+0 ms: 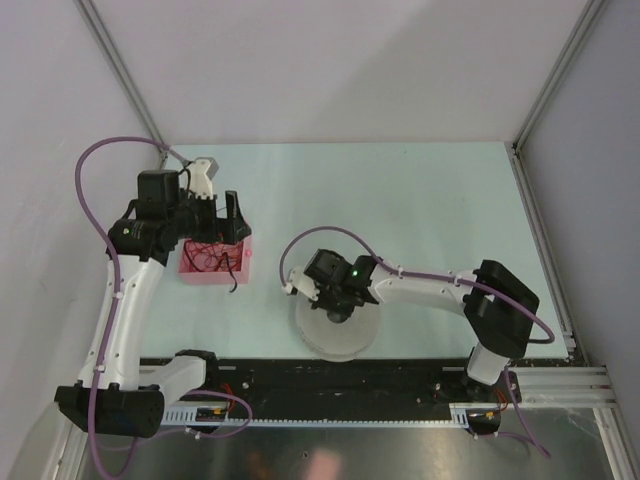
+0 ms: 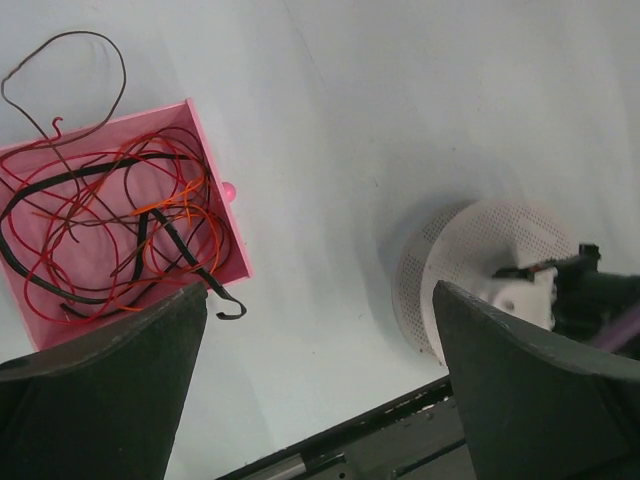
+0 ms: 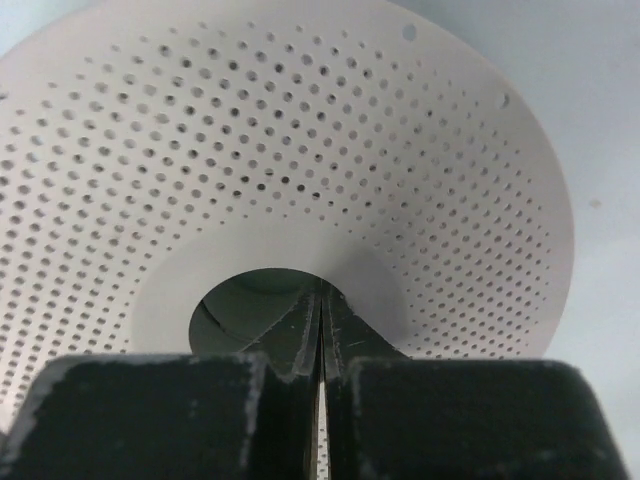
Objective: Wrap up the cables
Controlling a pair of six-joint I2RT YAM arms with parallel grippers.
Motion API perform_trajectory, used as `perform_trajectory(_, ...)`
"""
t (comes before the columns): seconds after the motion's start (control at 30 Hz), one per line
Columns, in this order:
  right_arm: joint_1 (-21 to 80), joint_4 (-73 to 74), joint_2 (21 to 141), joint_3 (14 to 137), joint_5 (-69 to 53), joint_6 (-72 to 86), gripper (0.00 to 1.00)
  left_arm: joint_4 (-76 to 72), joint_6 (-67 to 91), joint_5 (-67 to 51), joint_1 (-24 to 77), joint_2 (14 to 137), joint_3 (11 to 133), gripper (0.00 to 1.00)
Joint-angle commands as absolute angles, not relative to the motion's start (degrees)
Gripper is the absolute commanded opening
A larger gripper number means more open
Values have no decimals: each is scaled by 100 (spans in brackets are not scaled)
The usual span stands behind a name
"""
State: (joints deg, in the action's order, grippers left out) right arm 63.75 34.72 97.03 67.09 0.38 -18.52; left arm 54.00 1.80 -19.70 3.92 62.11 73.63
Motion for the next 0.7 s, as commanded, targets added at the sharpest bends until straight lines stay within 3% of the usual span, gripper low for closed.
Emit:
perform_trajectory(0.0, 5718, 3218, 9814, 6796, 423, -2161, 0, 5100, 522, -1869, 342, 6112, 7583, 99)
perform_trajectory(0.53, 4164, 2436, 9816, 7168, 215, -2579, 0, 4711, -32, -2047, 200, 6346, 7281, 100)
perform_trajectory(0.67, 4240, 2738, 9287, 7408, -77, -2404, 9, 4831, -547, -2708, -452, 6425, 7367, 99)
